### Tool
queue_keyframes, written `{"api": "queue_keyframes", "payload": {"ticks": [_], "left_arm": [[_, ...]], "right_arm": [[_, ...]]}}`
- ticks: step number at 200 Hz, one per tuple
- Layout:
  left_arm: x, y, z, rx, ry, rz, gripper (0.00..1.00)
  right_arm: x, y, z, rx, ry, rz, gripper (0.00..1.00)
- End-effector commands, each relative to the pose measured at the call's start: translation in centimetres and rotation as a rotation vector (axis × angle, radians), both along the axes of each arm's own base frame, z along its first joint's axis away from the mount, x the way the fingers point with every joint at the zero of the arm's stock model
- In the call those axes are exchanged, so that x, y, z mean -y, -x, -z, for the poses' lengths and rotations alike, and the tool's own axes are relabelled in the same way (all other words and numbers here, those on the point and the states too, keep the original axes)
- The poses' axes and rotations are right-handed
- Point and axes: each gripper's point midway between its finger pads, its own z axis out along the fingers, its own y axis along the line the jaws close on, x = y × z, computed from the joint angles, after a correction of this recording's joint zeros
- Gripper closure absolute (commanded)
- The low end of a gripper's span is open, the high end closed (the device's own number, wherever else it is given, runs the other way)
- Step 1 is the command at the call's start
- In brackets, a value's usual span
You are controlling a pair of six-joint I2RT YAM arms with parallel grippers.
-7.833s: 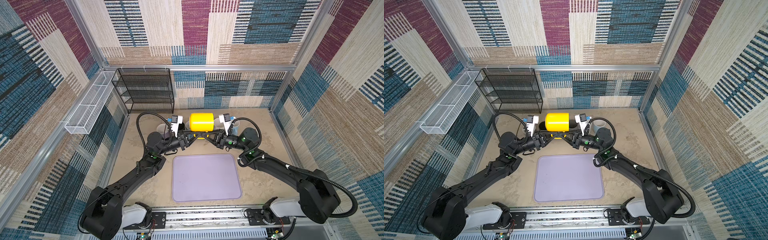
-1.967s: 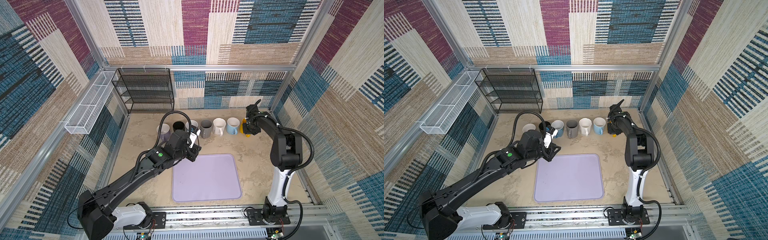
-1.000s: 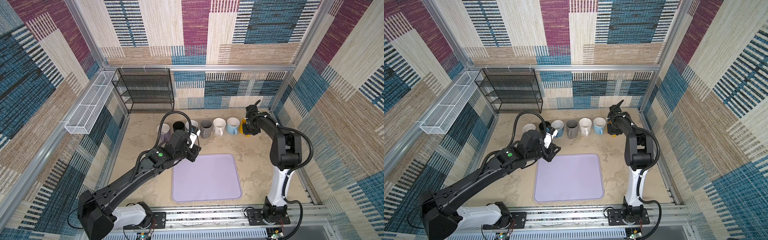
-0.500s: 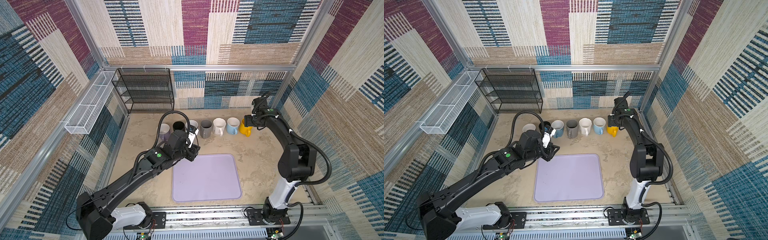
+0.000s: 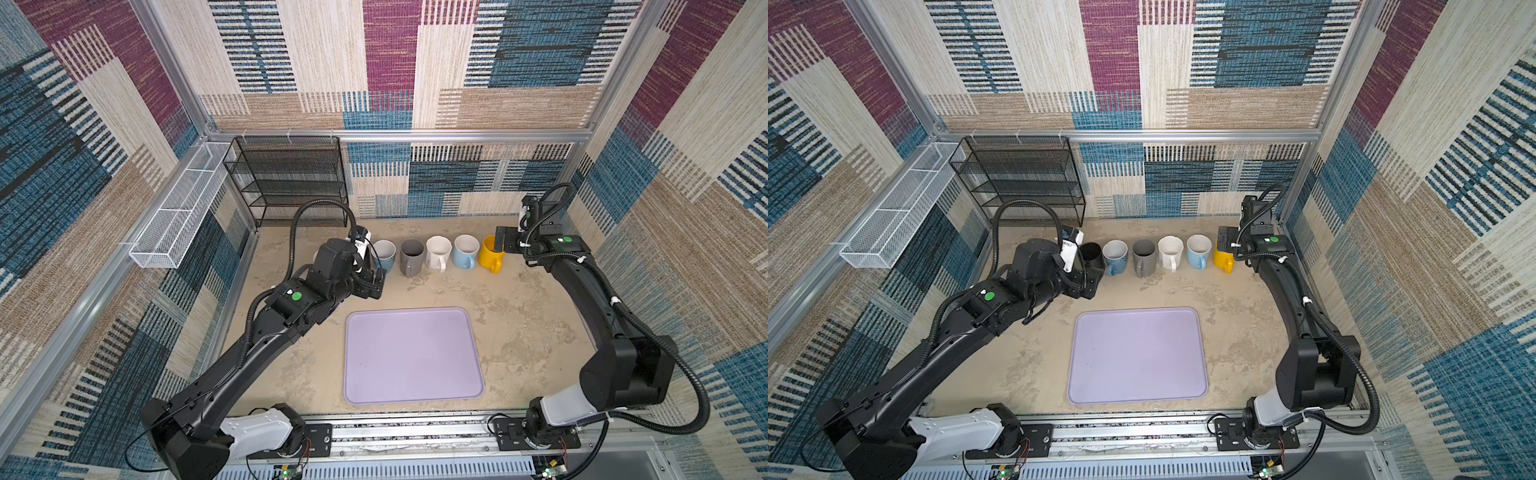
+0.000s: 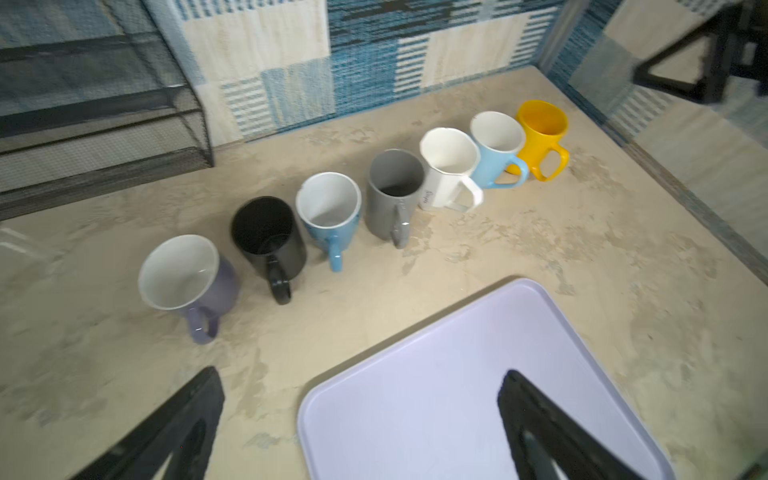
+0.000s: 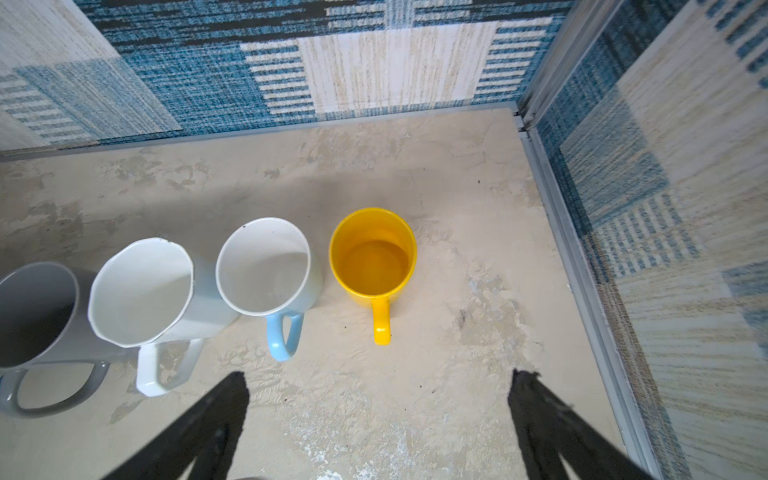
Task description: Turn the mug right side up
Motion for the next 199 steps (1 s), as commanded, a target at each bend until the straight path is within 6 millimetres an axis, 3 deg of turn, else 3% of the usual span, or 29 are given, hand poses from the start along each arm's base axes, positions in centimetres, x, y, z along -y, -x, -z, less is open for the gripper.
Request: {"api": "queue_keyframes", "payload": {"ticks": [1,38,70,112,149,172,199], "left_arm": [[-4.2,0.0,0.3,-0.03,-0.122,-0.108,0.0],[-9.4,-0.8,-0.7,-0.02,-0.147,-0.293,0.0],[-12.2,-1.6,-0.5,-0.033,-0.138,-0.359,0.0],[-15.7,-3.8,1.5,0.027,-0.09,-0.466,0.0],[-18.5,-4.2,5.5,0.15,-0.111,-0.53,0.0],[-19.1,-4.4,8.7,0.232,-0.103,-0.486,0.0],[-20.8,-4.5,13.0,0.157,0.027,-0.52,0.0]], "right_arm": [[2.1,0.4,-1.1,0.045,0.06,0.112,0.0],[3.9,1.8,-2.8,0.095,0.108,0.206,0.0],[2.4,1.5,-3.5,0.145,0.05,0.13,0.0],[1.3,1.4,-4.2,0.302,-0.029,0.1,0.0],[1.0,2.4,-4.2,0.415,-0.011,0.06,0.0],[0.6,3.3,-3.8,0.501,0.021,0.006,0.0],[0.4,3.5,-2.2,0.494,-0.012,0.009,0.0]]}}
